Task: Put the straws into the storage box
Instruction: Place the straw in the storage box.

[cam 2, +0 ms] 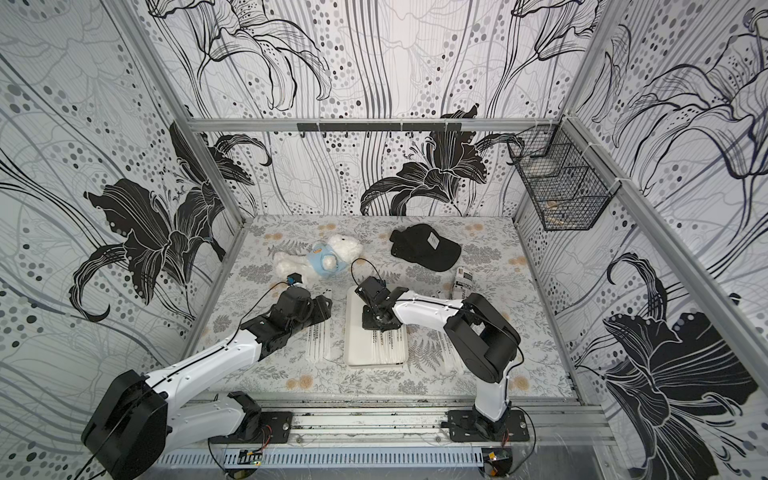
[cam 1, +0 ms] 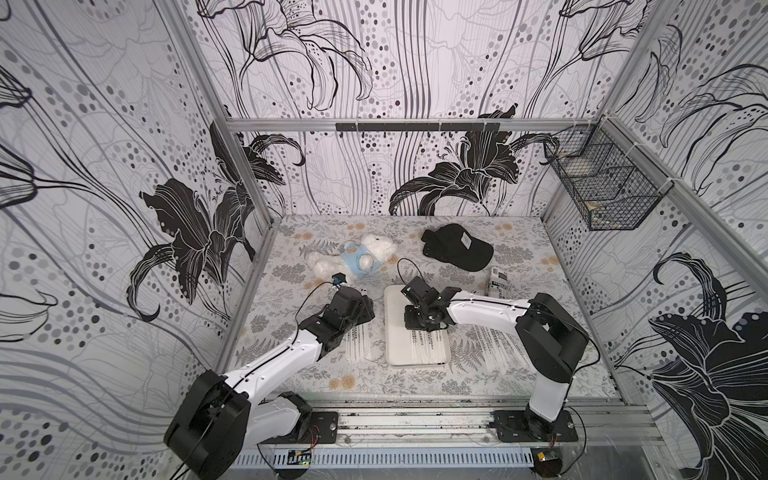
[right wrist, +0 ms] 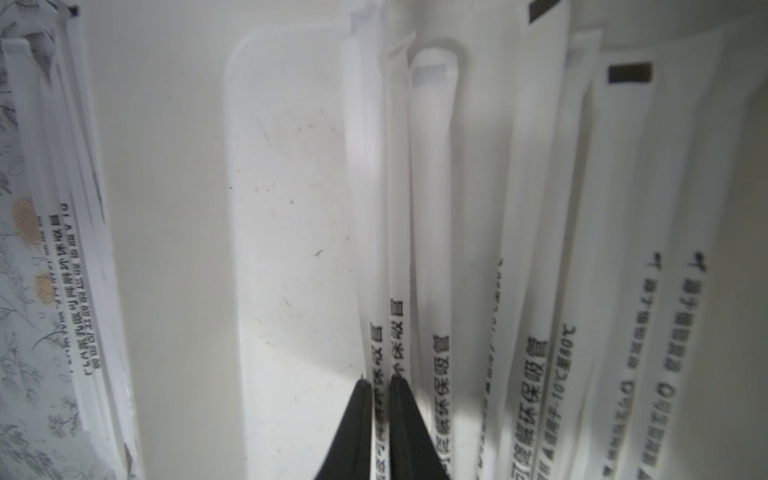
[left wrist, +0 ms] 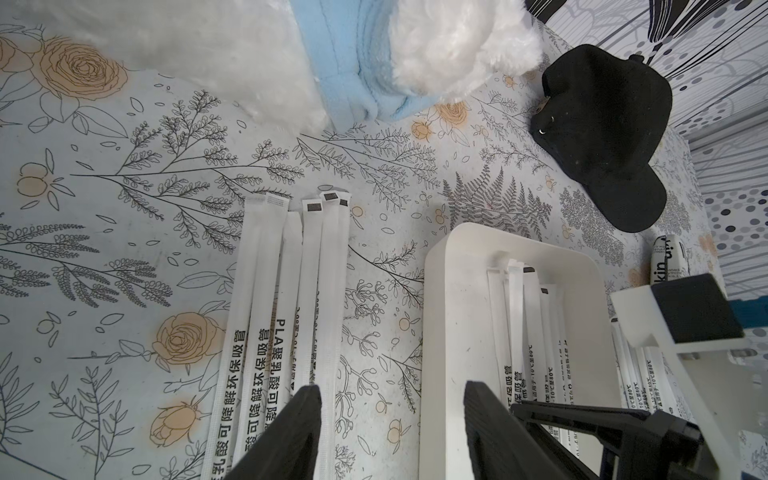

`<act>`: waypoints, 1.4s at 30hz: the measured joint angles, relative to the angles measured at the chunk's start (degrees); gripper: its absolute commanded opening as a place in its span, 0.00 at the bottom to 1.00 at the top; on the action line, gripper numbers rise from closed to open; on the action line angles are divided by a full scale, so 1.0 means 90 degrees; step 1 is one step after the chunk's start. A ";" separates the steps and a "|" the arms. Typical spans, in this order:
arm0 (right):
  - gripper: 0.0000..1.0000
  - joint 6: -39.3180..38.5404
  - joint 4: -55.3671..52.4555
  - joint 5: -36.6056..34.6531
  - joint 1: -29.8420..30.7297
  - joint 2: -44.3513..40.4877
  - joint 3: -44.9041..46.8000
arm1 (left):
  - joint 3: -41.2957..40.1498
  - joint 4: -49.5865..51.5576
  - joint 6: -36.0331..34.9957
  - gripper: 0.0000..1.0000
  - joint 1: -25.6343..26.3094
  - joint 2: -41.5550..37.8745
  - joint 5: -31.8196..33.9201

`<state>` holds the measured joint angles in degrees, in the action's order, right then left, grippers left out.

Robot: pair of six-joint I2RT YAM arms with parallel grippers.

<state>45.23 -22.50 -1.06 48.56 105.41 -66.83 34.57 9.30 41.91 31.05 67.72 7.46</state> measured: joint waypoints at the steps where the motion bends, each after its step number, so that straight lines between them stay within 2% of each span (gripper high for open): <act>1: 0.19 -0.0012 -0.0022 -0.0007 0.0000 0.0000 0.0000 | 0.0000 -0.0002 0.0000 0.60 0.0000 0.0000 0.0000; 11: 0.22 -0.0126 -0.0187 -0.0039 0.0000 -0.0002 -0.0017 | 0.0002 0.0039 -0.0022 0.60 -0.0034 0.0000 0.0007; 18: 0.15 -0.0231 -0.0325 -0.0034 0.0012 -0.0005 -0.0177 | 0.0002 0.0192 -0.0092 0.60 -0.0359 -0.0019 0.0005; 28: 0.14 -0.0248 -0.0080 0.0221 0.0211 0.0427 -0.0641 | -0.0034 0.0158 -0.0080 0.60 -0.0391 -0.0022 -0.0085; 42: 0.15 -0.0299 -0.0063 0.0182 0.0070 0.0520 -0.0503 | -0.0143 0.0151 -0.0073 0.59 -0.0391 -0.0022 -0.0117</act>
<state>42.54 -23.07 0.58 49.19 110.08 -71.35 33.28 10.66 41.25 27.53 67.53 6.42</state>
